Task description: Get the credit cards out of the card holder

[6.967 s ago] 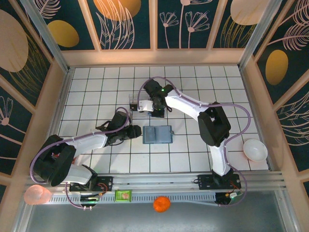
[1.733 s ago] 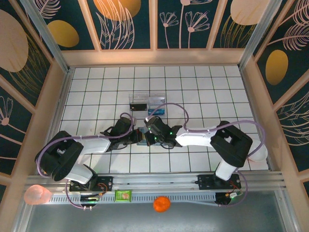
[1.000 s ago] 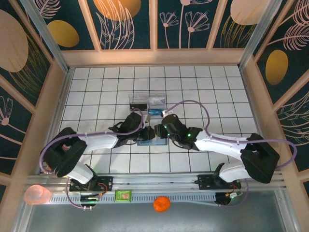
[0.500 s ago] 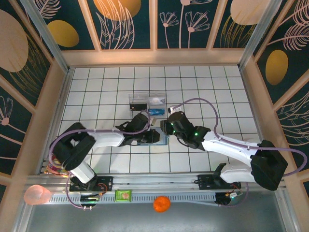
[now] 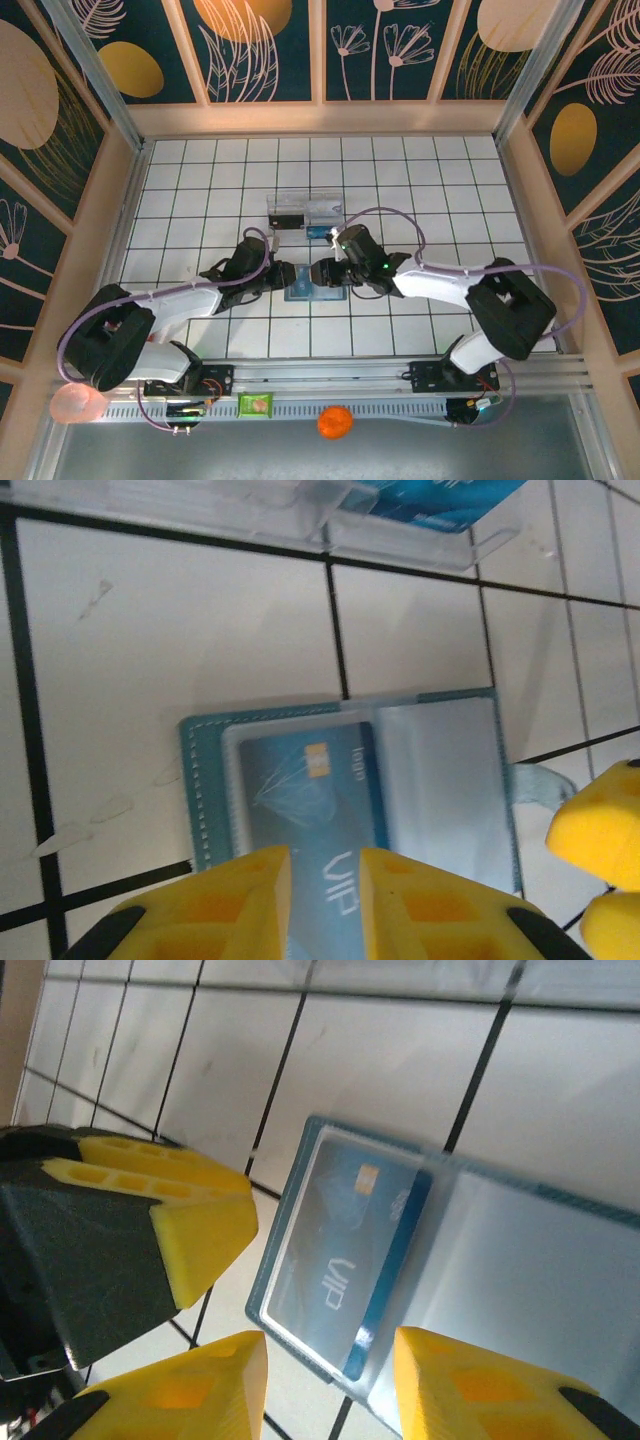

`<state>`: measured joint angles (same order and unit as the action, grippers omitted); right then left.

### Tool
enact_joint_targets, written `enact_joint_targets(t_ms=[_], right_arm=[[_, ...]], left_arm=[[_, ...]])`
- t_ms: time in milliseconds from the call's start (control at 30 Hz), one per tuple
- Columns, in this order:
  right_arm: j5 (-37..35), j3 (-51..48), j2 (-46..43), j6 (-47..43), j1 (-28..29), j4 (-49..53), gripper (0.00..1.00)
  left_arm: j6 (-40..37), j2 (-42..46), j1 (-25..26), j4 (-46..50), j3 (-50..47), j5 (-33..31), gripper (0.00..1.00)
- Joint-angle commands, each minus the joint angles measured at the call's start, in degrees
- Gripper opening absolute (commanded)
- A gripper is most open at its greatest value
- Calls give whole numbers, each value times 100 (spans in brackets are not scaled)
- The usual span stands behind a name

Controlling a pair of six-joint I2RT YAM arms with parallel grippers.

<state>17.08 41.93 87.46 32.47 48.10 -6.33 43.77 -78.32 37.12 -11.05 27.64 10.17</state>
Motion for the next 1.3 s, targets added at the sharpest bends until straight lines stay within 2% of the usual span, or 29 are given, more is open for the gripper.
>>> enact_joint_targets(t_ms=[0, 433, 633, 1267], right_arm=[[497, 227, 204, 308, -20, -218, 38], [-54, 602, 780, 763, 224, -65, 35], [-99, 744, 975, 828, 253, 26, 34], [-465, 1052, 1440, 978, 262, 671, 31]], left_arm=[[-19, -88, -1, -114, -74, -162, 27], [-158, -533, 10, -187, -4, -27, 32], [-138, -649, 6, -81, -13, -144, 26], [-192, -693, 2, -128, -74, -70, 24]])
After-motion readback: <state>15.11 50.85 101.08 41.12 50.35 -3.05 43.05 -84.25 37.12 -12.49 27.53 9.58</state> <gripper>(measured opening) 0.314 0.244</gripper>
